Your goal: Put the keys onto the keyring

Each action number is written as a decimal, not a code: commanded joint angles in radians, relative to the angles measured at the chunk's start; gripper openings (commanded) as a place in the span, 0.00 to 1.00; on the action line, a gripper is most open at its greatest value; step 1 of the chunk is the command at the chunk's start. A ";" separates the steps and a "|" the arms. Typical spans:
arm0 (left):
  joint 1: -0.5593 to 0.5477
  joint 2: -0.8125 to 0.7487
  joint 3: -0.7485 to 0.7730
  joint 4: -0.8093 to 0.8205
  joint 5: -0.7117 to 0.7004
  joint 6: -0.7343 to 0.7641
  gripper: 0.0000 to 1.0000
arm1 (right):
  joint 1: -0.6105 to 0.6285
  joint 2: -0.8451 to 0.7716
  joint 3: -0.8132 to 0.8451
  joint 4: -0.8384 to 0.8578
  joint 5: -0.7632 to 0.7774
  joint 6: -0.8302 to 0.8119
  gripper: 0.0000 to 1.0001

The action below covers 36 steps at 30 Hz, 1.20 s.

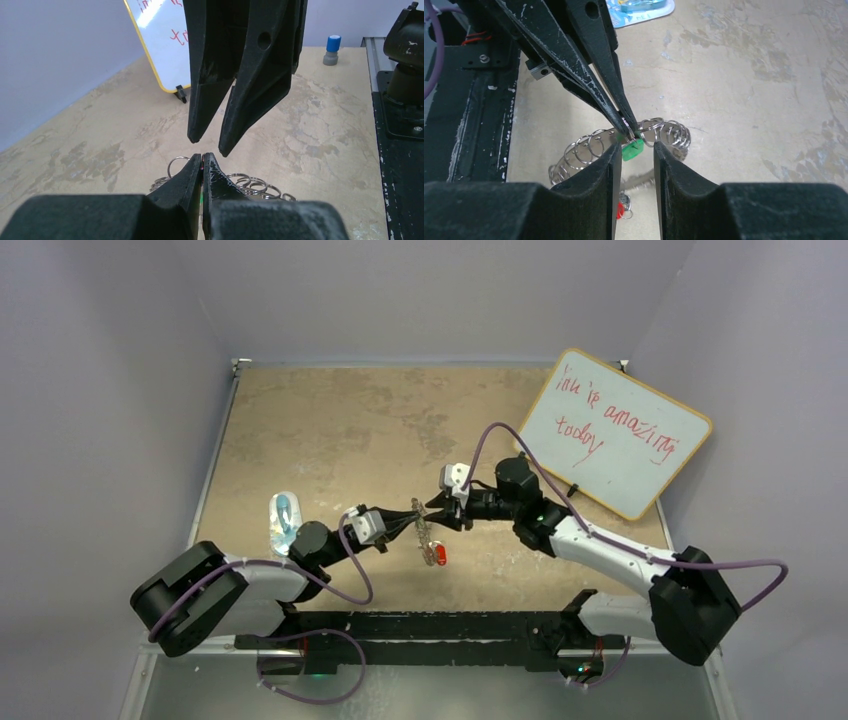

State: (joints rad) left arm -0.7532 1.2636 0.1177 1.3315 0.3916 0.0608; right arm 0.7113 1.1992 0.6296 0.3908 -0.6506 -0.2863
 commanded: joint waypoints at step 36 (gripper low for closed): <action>0.003 0.193 -0.005 0.378 -0.017 -0.118 0.00 | -0.020 0.084 -0.033 0.081 -0.016 -0.014 0.25</action>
State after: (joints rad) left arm -0.7532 1.4338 0.0879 1.4971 0.3798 -0.0246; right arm 0.7040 1.3678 0.6395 0.4164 -0.7319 -0.3260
